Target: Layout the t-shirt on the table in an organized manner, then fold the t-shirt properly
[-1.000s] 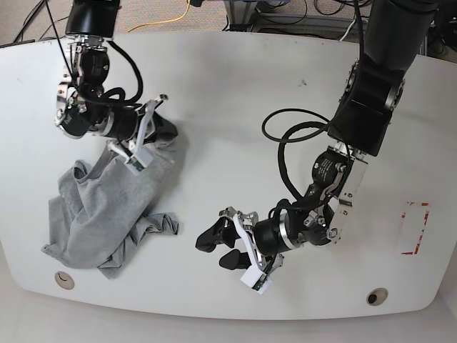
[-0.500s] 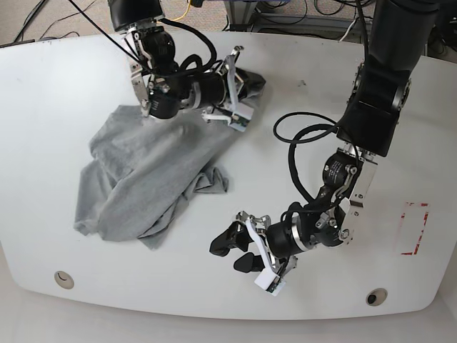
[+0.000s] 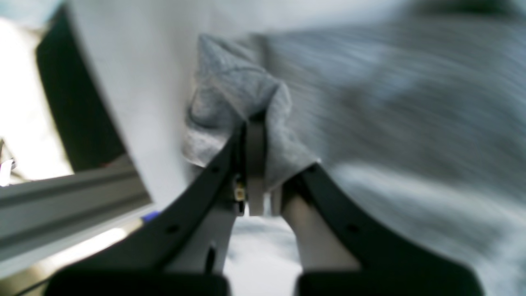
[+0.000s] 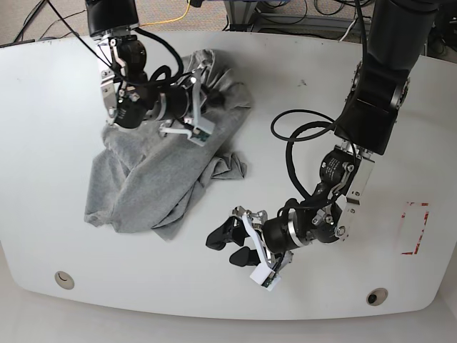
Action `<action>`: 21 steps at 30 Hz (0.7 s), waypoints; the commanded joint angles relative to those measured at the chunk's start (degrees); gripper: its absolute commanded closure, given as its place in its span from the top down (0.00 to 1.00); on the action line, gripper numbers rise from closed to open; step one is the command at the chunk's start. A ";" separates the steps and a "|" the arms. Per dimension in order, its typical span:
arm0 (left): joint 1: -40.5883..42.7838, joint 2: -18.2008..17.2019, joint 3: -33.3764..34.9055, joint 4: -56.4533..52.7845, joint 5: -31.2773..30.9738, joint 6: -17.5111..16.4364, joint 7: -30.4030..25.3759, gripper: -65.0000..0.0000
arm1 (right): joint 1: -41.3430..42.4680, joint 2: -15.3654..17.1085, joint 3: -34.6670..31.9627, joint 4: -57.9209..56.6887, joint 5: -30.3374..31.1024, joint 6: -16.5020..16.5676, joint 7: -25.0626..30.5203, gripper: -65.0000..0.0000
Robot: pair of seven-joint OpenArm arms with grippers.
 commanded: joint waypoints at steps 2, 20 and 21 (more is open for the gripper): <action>0.67 0.61 0.25 1.05 -2.80 -0.50 1.31 0.62 | 0.68 1.39 1.55 2.94 1.60 0.14 1.19 0.00; 11.84 -8.01 -0.27 12.74 -6.84 -0.50 7.03 0.62 | 1.38 4.03 16.76 6.64 1.60 0.14 1.19 0.00; 12.19 -8.62 -0.19 13.01 -6.84 -0.50 7.03 0.62 | 1.82 4.29 16.93 6.72 1.60 0.14 1.19 0.00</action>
